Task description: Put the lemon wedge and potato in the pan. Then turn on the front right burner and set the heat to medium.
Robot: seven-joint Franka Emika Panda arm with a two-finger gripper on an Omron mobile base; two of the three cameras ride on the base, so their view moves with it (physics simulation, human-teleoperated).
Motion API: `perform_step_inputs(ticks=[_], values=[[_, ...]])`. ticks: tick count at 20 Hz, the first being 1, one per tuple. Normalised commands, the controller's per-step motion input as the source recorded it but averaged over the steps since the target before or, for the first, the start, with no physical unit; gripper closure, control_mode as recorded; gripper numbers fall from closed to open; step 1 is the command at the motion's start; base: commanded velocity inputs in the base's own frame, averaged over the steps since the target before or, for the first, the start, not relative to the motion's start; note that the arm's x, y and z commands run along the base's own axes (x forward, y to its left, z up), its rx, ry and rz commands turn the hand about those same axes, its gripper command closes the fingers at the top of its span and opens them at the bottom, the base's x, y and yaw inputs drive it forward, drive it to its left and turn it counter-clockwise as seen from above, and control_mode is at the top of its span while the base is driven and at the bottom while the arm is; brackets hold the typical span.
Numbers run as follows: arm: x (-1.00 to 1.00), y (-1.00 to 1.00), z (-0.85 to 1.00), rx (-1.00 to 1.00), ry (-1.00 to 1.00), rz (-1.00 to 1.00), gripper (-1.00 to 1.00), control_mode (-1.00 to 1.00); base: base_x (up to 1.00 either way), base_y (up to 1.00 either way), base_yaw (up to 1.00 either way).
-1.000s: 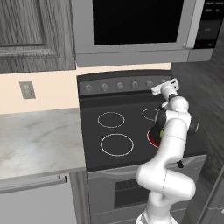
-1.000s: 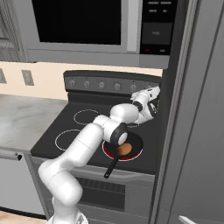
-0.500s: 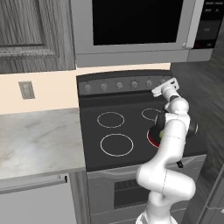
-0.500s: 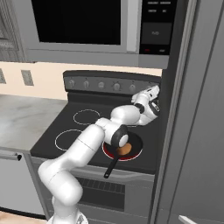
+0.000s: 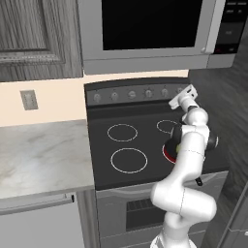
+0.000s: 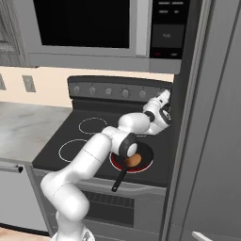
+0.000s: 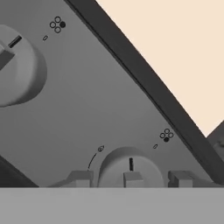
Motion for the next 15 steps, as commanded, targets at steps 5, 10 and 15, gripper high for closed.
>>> perform_step_inputs(ticks=[5, 10, 15], values=[[0.0, 0.0, -0.19, -0.3, 0.04, 0.1, 1.0, -1.0, 0.0, 0.0, 0.0], [0.0, 0.0, -0.05, -0.2, 0.01, 0.09, 1.0, -1.0, 0.0, 0.0, 0.0], [0.0, 0.0, -0.01, -0.13, 0.0, 0.07, 1.0, -1.0, 0.0, 0.0, 0.0]])
